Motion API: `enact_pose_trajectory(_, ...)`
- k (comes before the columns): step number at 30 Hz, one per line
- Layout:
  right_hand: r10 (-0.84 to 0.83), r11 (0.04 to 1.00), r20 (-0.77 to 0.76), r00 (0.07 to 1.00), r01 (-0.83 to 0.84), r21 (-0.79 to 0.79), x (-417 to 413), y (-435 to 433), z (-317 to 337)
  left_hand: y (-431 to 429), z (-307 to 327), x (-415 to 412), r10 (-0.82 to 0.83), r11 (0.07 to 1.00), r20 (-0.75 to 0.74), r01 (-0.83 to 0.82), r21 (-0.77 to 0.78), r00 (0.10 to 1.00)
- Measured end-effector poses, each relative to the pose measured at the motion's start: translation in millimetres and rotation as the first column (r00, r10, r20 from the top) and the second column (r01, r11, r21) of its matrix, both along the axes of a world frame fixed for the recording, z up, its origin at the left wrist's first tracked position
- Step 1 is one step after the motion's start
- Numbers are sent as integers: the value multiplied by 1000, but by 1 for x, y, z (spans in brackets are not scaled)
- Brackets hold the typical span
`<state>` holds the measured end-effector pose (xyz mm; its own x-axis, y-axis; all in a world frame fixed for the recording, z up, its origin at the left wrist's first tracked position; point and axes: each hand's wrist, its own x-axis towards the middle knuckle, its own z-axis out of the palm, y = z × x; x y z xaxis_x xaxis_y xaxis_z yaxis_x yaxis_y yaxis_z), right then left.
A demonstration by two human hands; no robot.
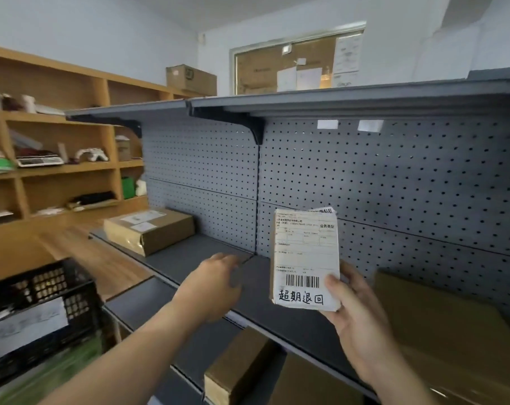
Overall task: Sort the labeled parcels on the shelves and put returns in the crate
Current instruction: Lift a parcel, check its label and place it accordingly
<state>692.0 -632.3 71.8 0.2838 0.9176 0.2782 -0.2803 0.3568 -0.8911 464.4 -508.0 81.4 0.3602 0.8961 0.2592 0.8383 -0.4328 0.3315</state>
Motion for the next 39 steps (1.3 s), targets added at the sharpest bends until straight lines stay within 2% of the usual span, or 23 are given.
enact_pose_trajectory(6, 266, 964, 27, 964, -267, 10, -103, 57, -7, -1, -10, -116, 285, 958, -44, -283, 56, 957)
enact_pose_trajectory(17, 547, 836, 39, 836, -548, 31, -308, 152, 2, 21, -1, -322, 571, 818, -31, -567, 97, 820)
enact_pose_trajectory(28, 721, 687, -65, 690, -724, -70, -463, 235, -23, 54, -25, -468, 726, 687, -51, -726, 10, 686)
enact_pose_trajectory(39, 794, 590, -77, 603, -794, -146, -576, 369, -42, 156, -43, -569, 826, 558, -76, -829, -39, 559)
